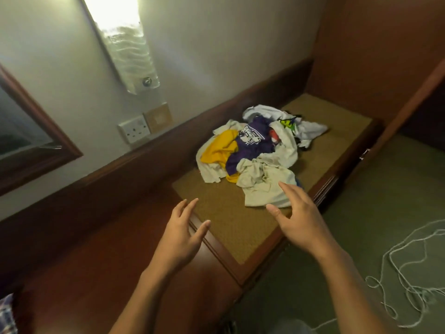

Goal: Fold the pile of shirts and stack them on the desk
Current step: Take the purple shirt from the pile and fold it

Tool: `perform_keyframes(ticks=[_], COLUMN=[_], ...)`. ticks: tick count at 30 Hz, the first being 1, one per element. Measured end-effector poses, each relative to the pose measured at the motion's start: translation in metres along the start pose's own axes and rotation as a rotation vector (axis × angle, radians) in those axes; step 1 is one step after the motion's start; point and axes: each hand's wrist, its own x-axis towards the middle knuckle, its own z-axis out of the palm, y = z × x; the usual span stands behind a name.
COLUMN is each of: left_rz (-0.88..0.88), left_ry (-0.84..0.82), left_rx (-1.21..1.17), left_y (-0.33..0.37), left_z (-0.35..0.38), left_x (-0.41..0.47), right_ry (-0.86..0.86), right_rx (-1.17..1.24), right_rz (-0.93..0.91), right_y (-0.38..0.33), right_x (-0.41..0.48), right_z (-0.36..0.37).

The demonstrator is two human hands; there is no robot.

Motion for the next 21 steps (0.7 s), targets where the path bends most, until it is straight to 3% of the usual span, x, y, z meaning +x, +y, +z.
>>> perform_keyframes(ticks=[7, 16, 21], left_rz=[-0.082, -0.161, -0.297], left_ry=[0.02, 0.206, 0.235], left_rx=[-0.016, -0.142, -0.221], left_y=[0.019, 0.081, 0.122], left_z=[0.04, 0.093, 0.125], left_x=[0.078, 0.212, 0.287], right_ry=[0.009, -0.089, -0.111], right_rx=[0.076, 0.142, 0.205], right_rz=[0.053, -0.035, -0.063], right_y=[0.043, 0.111, 0.137], right_x=[0.084, 0.275, 0.365], right_z=[-0.021, -0.031, -0.024])
